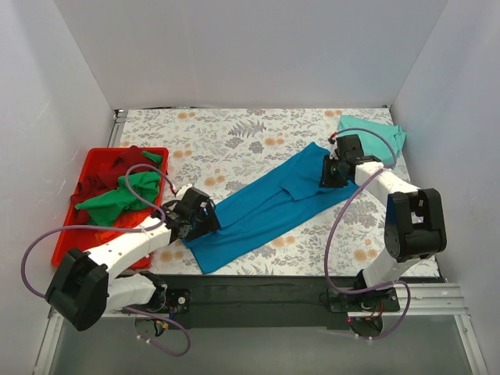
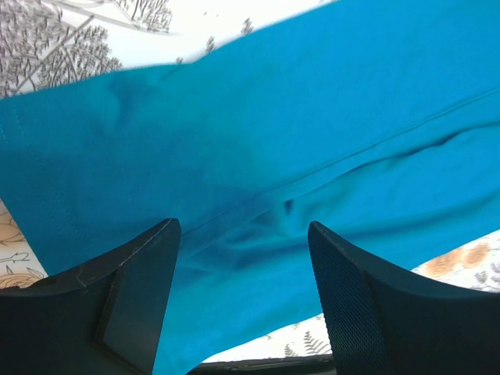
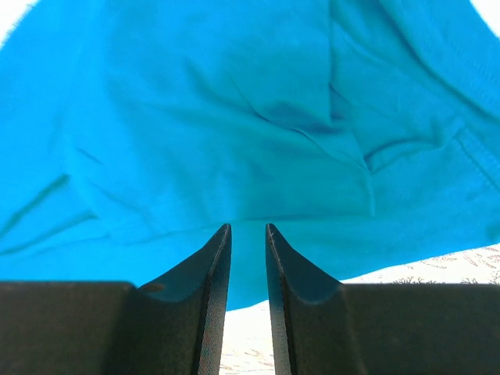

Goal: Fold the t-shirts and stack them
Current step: Fold the tshirt

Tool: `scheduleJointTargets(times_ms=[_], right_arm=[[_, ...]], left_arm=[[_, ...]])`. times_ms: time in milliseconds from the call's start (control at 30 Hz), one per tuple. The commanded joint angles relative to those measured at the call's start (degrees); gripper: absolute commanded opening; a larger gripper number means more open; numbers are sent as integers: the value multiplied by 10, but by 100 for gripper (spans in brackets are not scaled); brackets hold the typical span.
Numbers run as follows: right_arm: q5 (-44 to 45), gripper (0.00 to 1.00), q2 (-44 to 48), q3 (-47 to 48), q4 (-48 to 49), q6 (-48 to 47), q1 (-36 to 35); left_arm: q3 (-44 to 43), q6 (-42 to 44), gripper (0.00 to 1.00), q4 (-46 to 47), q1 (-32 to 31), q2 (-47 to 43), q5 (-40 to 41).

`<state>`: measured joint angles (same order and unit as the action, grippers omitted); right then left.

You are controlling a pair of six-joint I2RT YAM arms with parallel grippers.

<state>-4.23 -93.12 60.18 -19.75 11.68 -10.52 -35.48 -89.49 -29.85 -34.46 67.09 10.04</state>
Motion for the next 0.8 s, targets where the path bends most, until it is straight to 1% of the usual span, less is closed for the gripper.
scheduleJointTargets(times_ms=[0,200,433,567,767], right_arm=[[8,31,-23,12,-1,-14,2],[8,31,-77,43,0,-19,2],[-1,31,-124,73,1,-19,2],[-8,30,-148,84,3,-11,-1],[-10,30,-187,123,5,-2,-26]], left_arm=[[27,-8,65,22,-5,-9,-2],[77,-13,65,37,-10,-21,-8],[111,-32,65,15,-17,-50,-16],[118,-46,65,8,-23,-66,-26],[120,-67,64,-10,-39,-82,-28]])
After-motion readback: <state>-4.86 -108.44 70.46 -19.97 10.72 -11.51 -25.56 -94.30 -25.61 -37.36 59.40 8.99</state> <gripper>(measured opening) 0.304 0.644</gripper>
